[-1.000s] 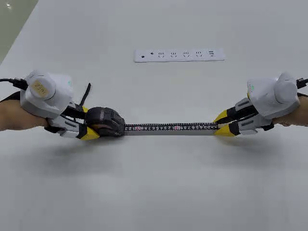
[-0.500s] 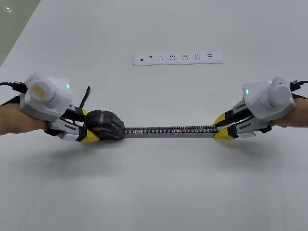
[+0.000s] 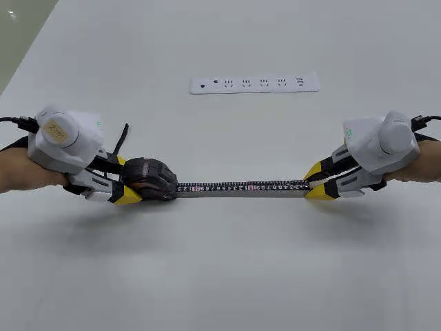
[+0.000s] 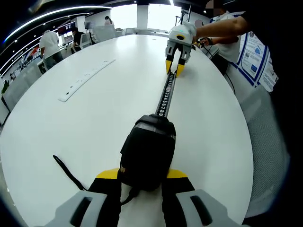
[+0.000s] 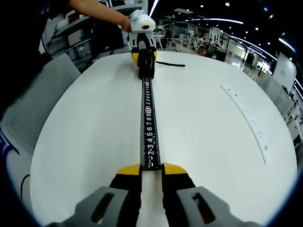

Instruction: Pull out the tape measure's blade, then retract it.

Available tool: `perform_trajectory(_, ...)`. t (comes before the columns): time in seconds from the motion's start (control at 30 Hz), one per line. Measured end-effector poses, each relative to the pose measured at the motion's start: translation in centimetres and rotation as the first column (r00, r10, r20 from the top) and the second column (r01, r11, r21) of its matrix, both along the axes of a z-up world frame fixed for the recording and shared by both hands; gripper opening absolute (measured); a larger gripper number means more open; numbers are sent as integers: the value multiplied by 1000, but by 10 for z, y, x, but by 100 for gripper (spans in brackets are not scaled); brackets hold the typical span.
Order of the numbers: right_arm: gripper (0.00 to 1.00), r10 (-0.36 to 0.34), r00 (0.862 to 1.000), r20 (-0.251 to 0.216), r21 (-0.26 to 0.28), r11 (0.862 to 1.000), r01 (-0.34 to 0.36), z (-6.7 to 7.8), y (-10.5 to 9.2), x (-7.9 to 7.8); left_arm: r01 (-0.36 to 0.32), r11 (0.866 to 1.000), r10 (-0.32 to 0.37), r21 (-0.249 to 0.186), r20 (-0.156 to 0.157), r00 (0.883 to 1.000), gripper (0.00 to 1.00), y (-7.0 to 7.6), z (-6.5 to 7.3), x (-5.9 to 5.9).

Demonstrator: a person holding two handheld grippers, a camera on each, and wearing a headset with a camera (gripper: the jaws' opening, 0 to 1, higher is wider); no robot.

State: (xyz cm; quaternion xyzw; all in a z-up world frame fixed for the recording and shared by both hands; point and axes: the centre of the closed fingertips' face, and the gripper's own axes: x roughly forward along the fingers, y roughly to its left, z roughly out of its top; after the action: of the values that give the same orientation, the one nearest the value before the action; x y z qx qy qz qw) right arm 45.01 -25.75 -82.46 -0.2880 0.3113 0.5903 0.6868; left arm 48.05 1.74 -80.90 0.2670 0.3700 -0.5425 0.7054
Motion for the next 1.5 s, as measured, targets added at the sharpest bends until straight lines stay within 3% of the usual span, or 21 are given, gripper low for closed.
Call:
perform_trajectory(0.57, 28, -24, 1000, 13, -6, 1000, 24, 5, -5, 1, -12, 1000, 12, 1, 20, 1000, 35, 6, 7, 0)
perform_trajectory(0.77, 39, -50, 998, 29, -6, 999, 50, 10, -9, 1, -24, 999, 24, -24, 0, 1000, 48, 7, 13, -4)
perform_trajectory(0.9, 51, -71, 997, 26, 5, 997, 71, 14, -12, -1, -9, 1000, 9, -23, 31, 999, 66, 8, 14, -2)
perform_trajectory(1.1, 78, -126, 992, 8, 35, 991, 126, 19, -13, -4, 0, 1000, 3, -29, 77, 997, 79, 7, 21, 1)
perform_trajectory(1.2, 89, -150, 989, 6, 40, 988, 149, 20, -14, -4, 0, 999, 4, -38, 86, 996, 87, 6, 24, 2)
perform_trajectory(1.33, 95, -161, 987, 9, 48, 986, 161, 22, -15, -5, -12, 999, 17, -47, 98, 995, 96, 7, 26, 4)
perform_trajectory(1.5, 100, -181, 983, 15, 58, 982, 180, 25, -15, -6, -20, 998, 26, -56, 106, 994, 100, 9, 32, 4)
